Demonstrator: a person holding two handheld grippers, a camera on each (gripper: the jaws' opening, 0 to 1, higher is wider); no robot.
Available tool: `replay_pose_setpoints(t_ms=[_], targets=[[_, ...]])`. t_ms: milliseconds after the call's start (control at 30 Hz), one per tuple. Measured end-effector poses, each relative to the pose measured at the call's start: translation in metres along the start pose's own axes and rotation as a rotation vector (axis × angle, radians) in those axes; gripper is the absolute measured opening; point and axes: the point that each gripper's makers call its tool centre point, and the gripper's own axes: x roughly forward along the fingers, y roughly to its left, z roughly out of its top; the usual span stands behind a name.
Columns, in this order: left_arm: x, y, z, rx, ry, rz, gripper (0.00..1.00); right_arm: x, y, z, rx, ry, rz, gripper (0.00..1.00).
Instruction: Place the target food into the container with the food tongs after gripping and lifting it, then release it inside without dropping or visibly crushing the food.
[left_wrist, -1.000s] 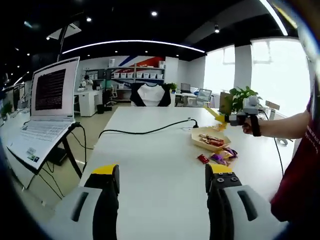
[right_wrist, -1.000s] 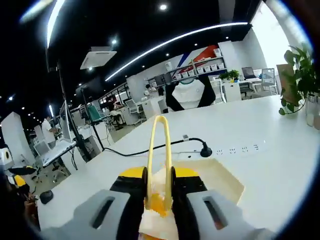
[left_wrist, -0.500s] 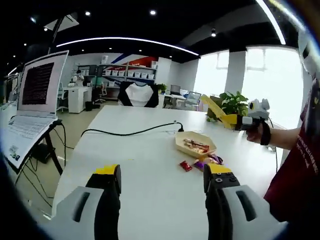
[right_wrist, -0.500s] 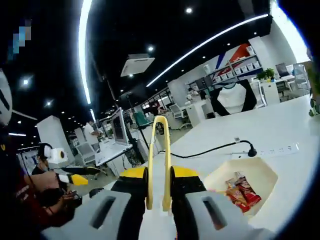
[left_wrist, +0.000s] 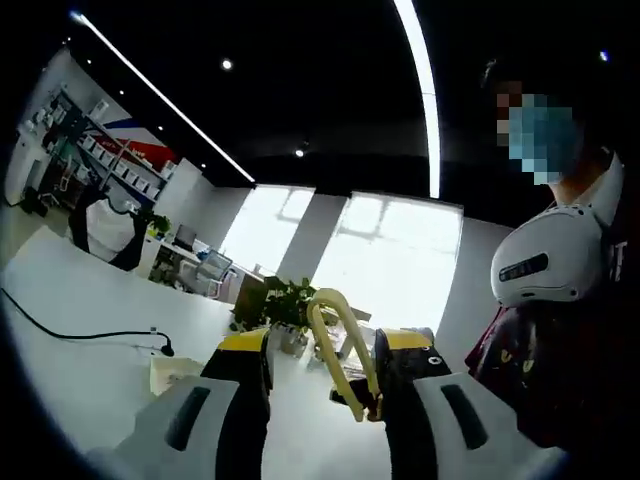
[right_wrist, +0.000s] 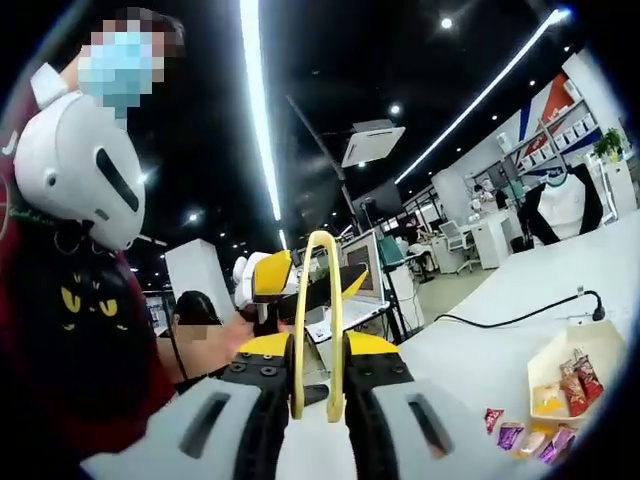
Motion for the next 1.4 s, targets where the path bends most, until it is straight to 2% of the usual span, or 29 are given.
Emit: replay_pose_setpoints(t_ms=[100, 133, 167, 200, 233, 267, 300, 333, 400, 500, 533, 600, 633, 667, 700, 733, 800, 900, 1067, 1167, 1200, 1267, 1333, 1400], targets=[[0.008, -0.006, -0.002, -0.045, 0.008, -0.032, 0.39, 0.002, 0.006, -0.007, -0.001, 0.015, 0.020, 0.16], [0.009, -0.008, -0.006, -0.044, 0.032, -0.047, 0.24, 0.002, 0.006, -0.008, -0.004, 0.018, 0.021, 0.16], [0.010, -0.021, -0.004, -0.068, 0.036, -0.119, 0.23, 0.004, 0.004, -0.012, 0.005, 0.028, 0.012, 0.18], [0.011, -0.014, 0.001, -0.073, 0.015, -0.083, 0.22, 0.003, 0.006, -0.014, -0.013, 0.036, 0.023, 0.22], [0.011, -0.014, -0.003, -0.080, 0.076, -0.100, 0.22, 0.004, 0.009, -0.022, -0.014, 0.076, 0.052, 0.26], [0.011, -0.018, -0.011, -0.050, 0.149, -0.102, 0.22, 0.004, 0.009, -0.031, -0.001, 0.137, 0.052, 0.30], [0.012, -0.019, -0.013, -0.044, 0.170, -0.101, 0.22, 0.005, 0.008, -0.038, -0.016, 0.194, 0.052, 0.31], [0.015, -0.018, -0.026, -0.017, 0.224, -0.102, 0.22, 0.005, 0.008, -0.045, -0.069, 0.255, 0.058, 0.32], [0.017, -0.023, -0.030, 0.016, 0.263, -0.124, 0.22, 0.008, 0.008, -0.051, -0.103, 0.312, 0.065, 0.33], [0.014, -0.023, -0.033, 0.082, 0.343, -0.138, 0.22, 0.013, 0.003, -0.057, -0.142, 0.353, 0.058, 0.33], [0.012, -0.021, -0.034, 0.086, 0.371, -0.140, 0.22, 0.015, 0.003, -0.061, -0.154, 0.391, 0.064, 0.33], [0.008, -0.023, -0.038, 0.119, 0.427, -0.173, 0.22, 0.017, 0.005, -0.065, -0.152, 0.414, 0.083, 0.33], [0.008, -0.024, -0.039, 0.135, 0.441, -0.187, 0.22, 0.018, 0.007, -0.067, -0.145, 0.417, 0.097, 0.33], [0.008, -0.030, -0.044, 0.170, 0.484, -0.199, 0.22, 0.018, 0.008, -0.068, -0.140, 0.420, 0.107, 0.33], [0.008, -0.032, -0.045, 0.173, 0.487, -0.203, 0.22, 0.018, 0.008, -0.068, -0.137, 0.419, 0.108, 0.33], [0.006, -0.034, -0.047, 0.190, 0.516, -0.222, 0.22, 0.018, 0.008, -0.068, -0.128, 0.419, 0.114, 0.33], [0.002, -0.031, -0.050, 0.206, 0.546, -0.222, 0.22, 0.015, 0.007, -0.065, -0.128, 0.410, 0.118, 0.31], [0.001, -0.028, -0.052, 0.196, 0.548, -0.214, 0.22, 0.016, 0.007, -0.060, -0.087, 0.392, 0.121, 0.30], [0.009, -0.030, -0.050, 0.202, 0.514, -0.222, 0.22, 0.026, 0.011, -0.059, -0.086, 0.370, 0.119, 0.35], [0.010, -0.027, -0.047, 0.201, 0.504, -0.212, 0.21, 0.032, 0.000, -0.055, -0.080, 0.343, 0.054, 0.28], [0.010, -0.024, -0.046, 0.236, 0.502, -0.201, 0.21, 0.032, 0.000, -0.057, -0.081, 0.347, 0.057, 0.27], [0.009, -0.025, -0.046, 0.220, 0.507, -0.204, 0.21, 0.032, -0.001, -0.058, -0.140, 0.357, 0.051, 0.24], [0.007, -0.026, -0.052, 0.210, 0.527, -0.214, 0.21, 0.030, -0.003, -0.067, -0.153, 0.397, 0.027, 0.20], [0.006, -0.021, -0.060, 0.207, 0.544, -0.194, 0.21, 0.027, -0.005, -0.072, -0.144, 0.409, 0.015, 0.18]])
